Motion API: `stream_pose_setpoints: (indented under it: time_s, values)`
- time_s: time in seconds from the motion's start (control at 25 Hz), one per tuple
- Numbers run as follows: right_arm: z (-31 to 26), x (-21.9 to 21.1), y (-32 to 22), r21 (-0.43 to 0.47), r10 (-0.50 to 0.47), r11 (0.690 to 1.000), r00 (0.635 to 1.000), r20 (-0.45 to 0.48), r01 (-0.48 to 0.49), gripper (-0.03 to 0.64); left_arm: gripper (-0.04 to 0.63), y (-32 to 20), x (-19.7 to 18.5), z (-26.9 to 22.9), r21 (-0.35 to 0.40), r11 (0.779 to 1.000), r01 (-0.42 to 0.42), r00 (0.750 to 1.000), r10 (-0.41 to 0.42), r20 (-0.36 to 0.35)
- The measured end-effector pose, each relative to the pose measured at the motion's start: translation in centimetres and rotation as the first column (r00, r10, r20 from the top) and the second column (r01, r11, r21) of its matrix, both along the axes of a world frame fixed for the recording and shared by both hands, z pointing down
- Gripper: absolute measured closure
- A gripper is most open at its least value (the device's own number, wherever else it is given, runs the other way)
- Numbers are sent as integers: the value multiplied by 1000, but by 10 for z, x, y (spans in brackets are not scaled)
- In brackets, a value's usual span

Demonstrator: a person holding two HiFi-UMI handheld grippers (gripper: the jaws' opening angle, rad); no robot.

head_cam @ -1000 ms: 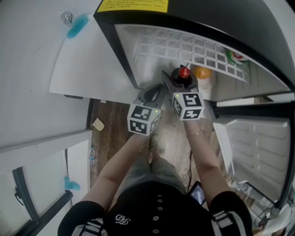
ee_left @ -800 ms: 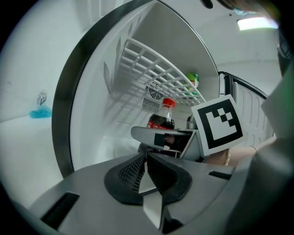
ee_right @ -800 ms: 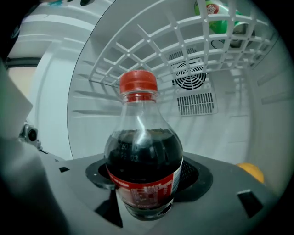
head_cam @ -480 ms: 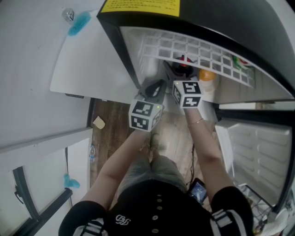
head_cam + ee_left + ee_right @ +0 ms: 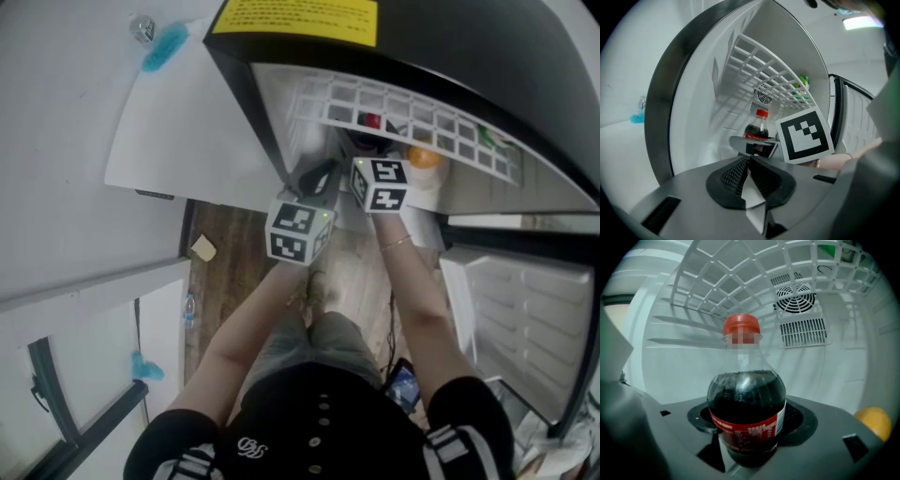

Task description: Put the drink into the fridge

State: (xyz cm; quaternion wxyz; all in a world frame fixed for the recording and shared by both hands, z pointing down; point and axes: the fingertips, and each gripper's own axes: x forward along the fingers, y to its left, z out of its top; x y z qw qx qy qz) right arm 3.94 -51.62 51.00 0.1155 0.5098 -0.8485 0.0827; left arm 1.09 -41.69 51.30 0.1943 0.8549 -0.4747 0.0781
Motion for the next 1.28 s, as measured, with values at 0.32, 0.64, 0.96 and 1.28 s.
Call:
stream_pose_setpoints:
  time_s: [0.32, 0.64, 0.96, 1.28]
  values:
    - [-2, -2, 2, 8, -10, 1000, 998, 62, 10, 293, 587, 1, 1, 2, -14, 1000, 9, 1000, -9, -17]
    - [6, 0, 6, -49, -14, 999, 998, 66, 17, 291, 588, 8, 4, 3, -24, 1000, -10, 1000, 10, -10]
    - [6, 8, 21, -58, 8, 998, 998, 68, -4, 290, 588, 12, 9, 1, -22, 1000, -20, 1000, 20, -10]
    - [-11, 22, 41, -43, 42, 998, 996, 76, -39, 290, 588, 20, 11, -11, -10, 1000, -16, 1000, 16, -15]
